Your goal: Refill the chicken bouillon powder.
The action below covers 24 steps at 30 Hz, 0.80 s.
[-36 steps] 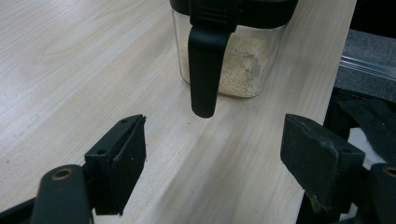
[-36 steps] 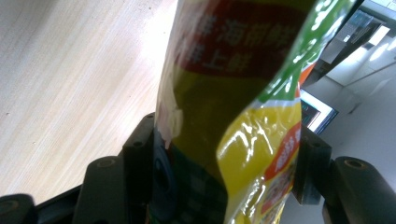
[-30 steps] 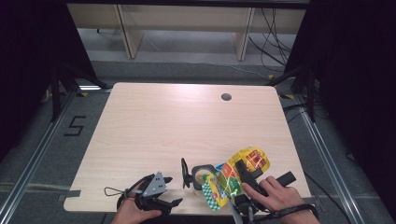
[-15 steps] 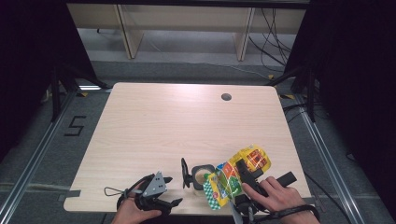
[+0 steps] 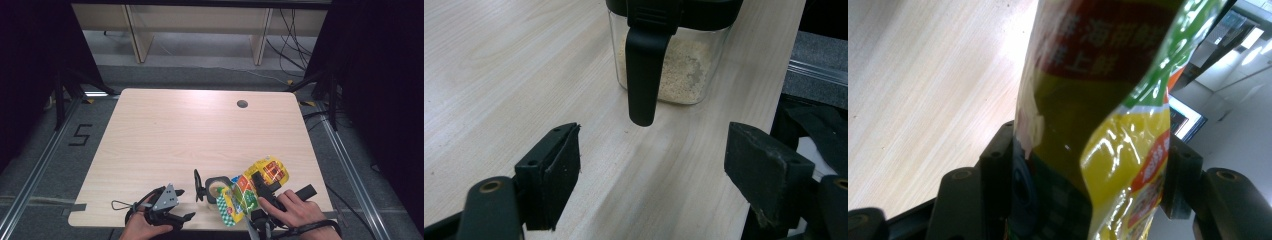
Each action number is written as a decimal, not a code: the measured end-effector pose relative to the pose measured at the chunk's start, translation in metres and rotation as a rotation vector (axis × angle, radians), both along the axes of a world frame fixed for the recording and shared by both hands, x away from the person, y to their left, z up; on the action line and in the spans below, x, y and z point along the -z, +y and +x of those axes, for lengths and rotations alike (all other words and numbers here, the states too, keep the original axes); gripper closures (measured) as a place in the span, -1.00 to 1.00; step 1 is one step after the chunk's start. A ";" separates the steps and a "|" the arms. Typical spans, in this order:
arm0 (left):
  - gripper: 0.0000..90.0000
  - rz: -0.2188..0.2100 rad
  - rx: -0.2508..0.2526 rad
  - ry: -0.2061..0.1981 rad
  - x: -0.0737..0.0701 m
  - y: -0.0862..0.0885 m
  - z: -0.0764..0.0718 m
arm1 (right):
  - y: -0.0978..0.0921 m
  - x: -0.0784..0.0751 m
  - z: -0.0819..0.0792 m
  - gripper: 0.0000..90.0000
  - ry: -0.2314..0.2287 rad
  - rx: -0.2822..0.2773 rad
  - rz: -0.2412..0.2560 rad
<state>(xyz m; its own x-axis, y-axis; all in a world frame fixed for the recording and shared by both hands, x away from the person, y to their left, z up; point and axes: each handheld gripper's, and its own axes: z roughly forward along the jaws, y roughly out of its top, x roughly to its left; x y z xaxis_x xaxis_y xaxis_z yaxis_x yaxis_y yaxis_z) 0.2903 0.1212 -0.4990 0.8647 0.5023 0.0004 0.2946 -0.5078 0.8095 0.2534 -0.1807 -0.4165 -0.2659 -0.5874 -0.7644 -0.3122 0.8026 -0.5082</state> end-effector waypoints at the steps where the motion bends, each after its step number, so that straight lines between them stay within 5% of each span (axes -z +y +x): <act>1: -0.51 0.000 -0.001 0.000 0.000 0.000 0.000 | 0.000 0.000 0.000 -0.10 0.001 -0.001 0.001; 10: -0.51 0.001 0.005 0.002 0.000 0.000 0.000 | -0.003 0.000 -0.001 -0.11 -0.007 0.034 0.020; 18: -0.51 -0.001 0.004 0.002 0.000 0.000 0.000 | 0.000 -0.002 0.004 -0.10 -0.002 -0.037 -0.030; 19: -0.51 -0.006 0.004 0.006 0.000 0.000 0.000 | -0.002 0.000 0.001 -0.10 -0.004 0.008 0.002; 22: -0.51 0.001 0.005 0.002 0.000 0.000 0.000 | -0.002 0.000 -0.002 -0.10 0.000 0.026 0.034; 24: -0.51 -0.007 -0.001 0.003 0.000 0.000 0.000 | -0.002 -0.001 0.000 -0.09 0.000 0.024 0.010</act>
